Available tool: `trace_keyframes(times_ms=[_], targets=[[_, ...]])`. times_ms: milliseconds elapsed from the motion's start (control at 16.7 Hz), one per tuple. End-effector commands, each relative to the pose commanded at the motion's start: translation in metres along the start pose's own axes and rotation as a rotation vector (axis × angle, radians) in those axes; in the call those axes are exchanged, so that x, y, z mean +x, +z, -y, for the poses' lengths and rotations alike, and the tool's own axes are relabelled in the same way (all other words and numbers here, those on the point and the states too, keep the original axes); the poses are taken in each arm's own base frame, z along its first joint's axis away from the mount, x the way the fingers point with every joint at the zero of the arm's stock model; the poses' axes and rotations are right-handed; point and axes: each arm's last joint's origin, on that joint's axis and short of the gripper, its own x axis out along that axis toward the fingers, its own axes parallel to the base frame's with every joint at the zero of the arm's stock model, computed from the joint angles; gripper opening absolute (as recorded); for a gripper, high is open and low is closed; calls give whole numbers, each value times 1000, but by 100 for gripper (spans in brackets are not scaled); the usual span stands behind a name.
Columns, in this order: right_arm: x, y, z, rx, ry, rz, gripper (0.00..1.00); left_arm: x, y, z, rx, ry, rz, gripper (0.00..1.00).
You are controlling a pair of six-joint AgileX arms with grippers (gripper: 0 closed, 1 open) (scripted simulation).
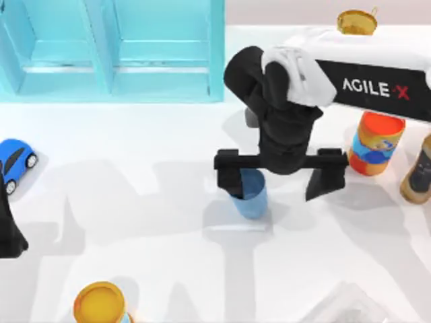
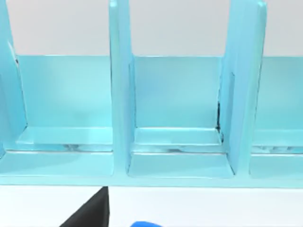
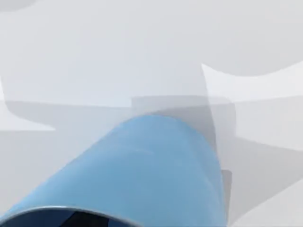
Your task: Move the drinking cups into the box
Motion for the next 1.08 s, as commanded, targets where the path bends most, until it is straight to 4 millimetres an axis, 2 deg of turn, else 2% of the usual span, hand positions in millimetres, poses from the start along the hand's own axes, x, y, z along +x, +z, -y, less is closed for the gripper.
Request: trace_keyframes(times_ms=[120,900,1080], targets=[[0,0,0,0,0,0,100,0,0,0,0,0,0,100],[0,0,0,0,0,0,2,0,0,0,0,0,0,100],[0,0,0,0,0,0,0,0,0,0,0,0,0,100]])
